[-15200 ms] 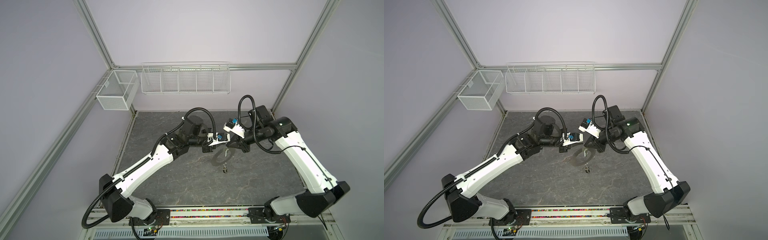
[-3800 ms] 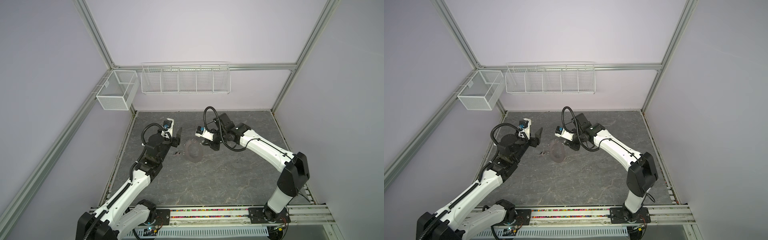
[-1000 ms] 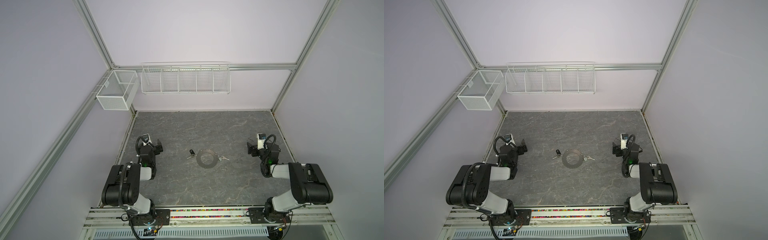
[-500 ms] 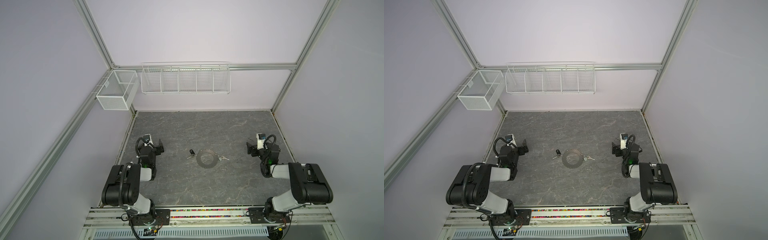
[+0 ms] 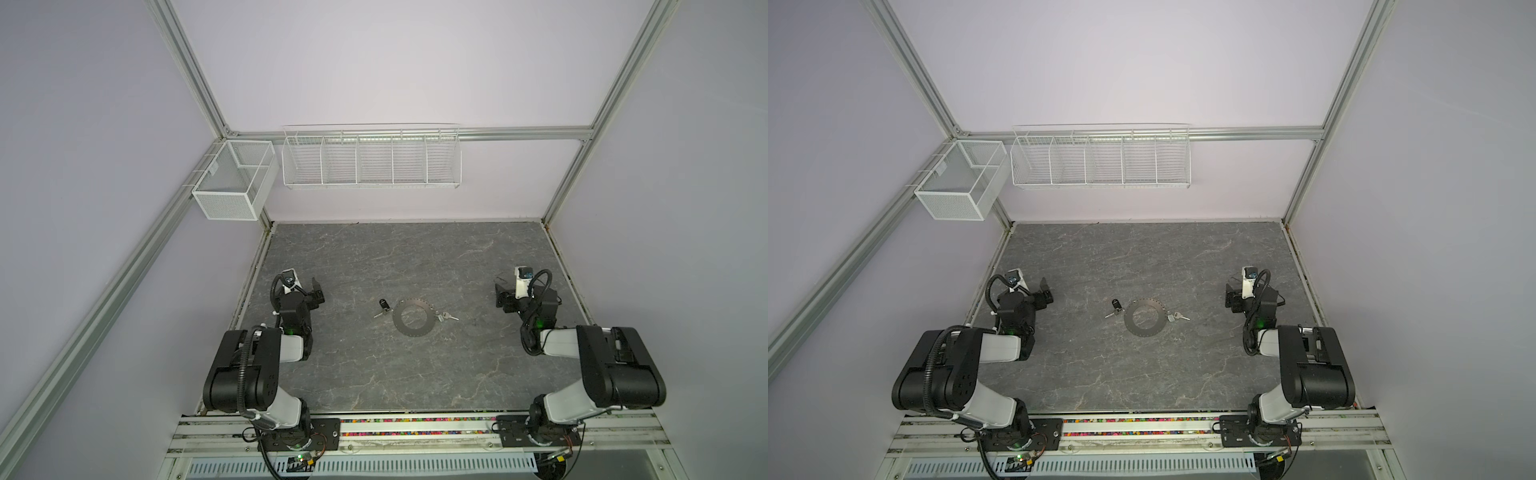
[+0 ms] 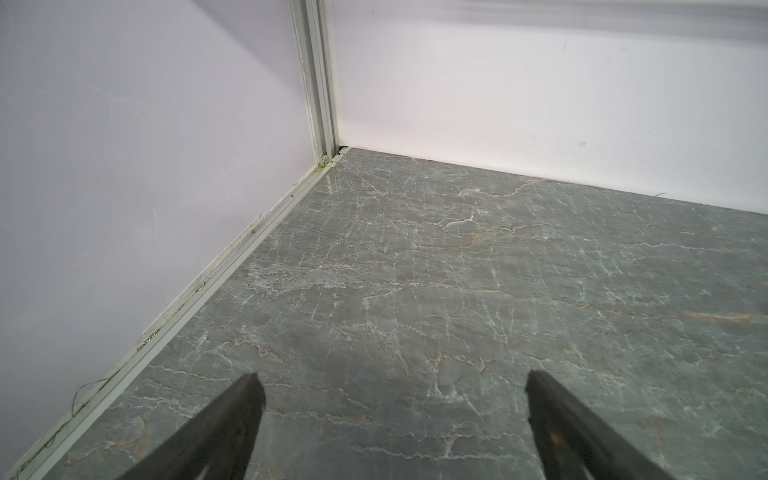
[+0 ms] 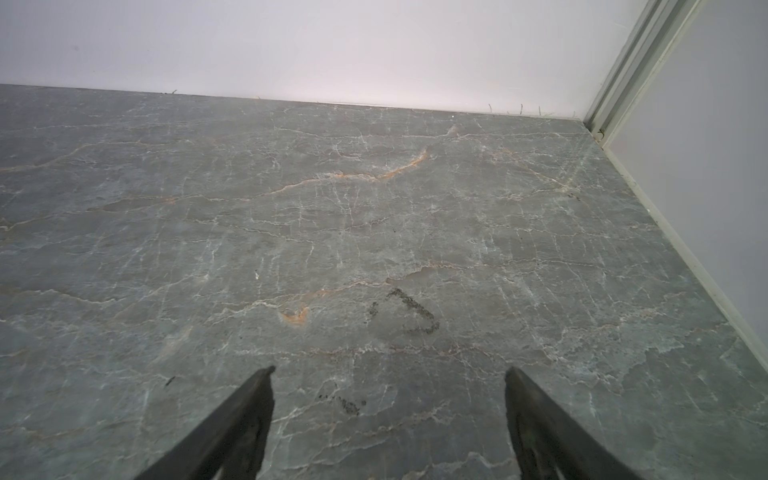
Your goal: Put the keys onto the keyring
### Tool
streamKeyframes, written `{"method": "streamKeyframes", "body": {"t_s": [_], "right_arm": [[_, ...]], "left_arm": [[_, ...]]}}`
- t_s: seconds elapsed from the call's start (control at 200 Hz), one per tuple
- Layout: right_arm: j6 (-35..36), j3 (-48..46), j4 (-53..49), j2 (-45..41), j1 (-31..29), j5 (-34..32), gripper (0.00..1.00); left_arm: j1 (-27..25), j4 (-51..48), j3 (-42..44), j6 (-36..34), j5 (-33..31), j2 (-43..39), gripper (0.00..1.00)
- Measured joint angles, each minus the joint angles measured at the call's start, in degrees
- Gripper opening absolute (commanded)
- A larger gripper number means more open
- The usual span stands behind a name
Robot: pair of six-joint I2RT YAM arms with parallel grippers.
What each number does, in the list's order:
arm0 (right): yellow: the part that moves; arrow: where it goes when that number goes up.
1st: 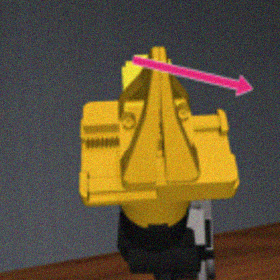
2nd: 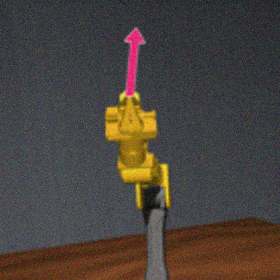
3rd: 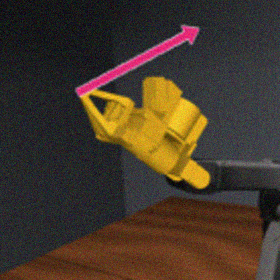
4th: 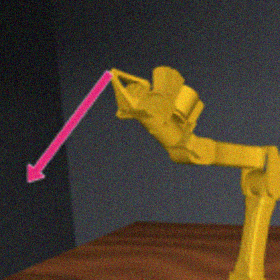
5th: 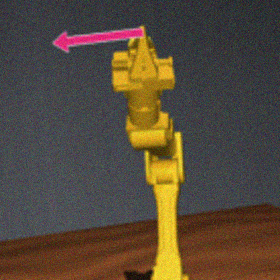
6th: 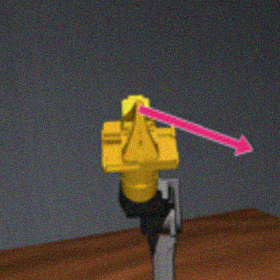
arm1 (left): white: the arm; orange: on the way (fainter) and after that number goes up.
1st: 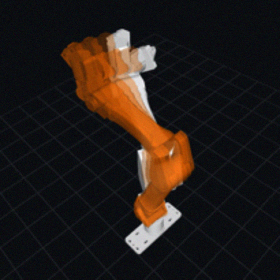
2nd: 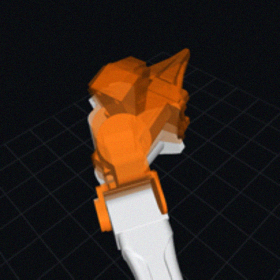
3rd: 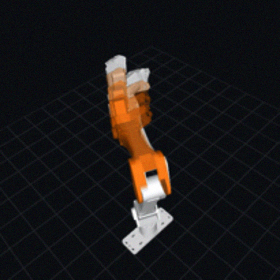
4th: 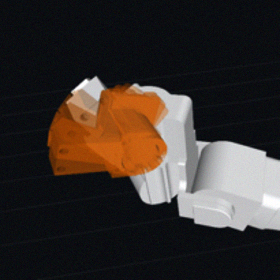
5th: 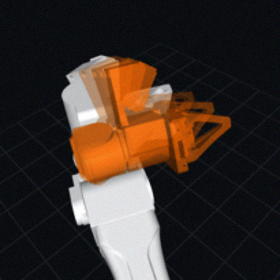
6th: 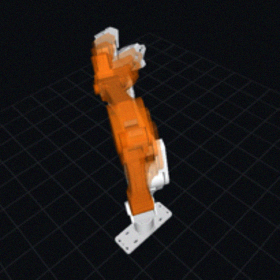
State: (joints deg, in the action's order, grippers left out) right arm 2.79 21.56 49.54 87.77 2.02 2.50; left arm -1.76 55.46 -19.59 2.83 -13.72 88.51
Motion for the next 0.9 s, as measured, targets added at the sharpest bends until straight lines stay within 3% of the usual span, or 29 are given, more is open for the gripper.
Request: {"method": "streamKeyframes", "body": {"t_s": [0.9], "right_arm": [[-0.02, 0.68, -1.44, 0.00, -1.14, -3.74, 0.88]], "left_arm": [[0.00, 0.00, 0.00, 0.13, 0.00, 0.00, 0.98]]}}
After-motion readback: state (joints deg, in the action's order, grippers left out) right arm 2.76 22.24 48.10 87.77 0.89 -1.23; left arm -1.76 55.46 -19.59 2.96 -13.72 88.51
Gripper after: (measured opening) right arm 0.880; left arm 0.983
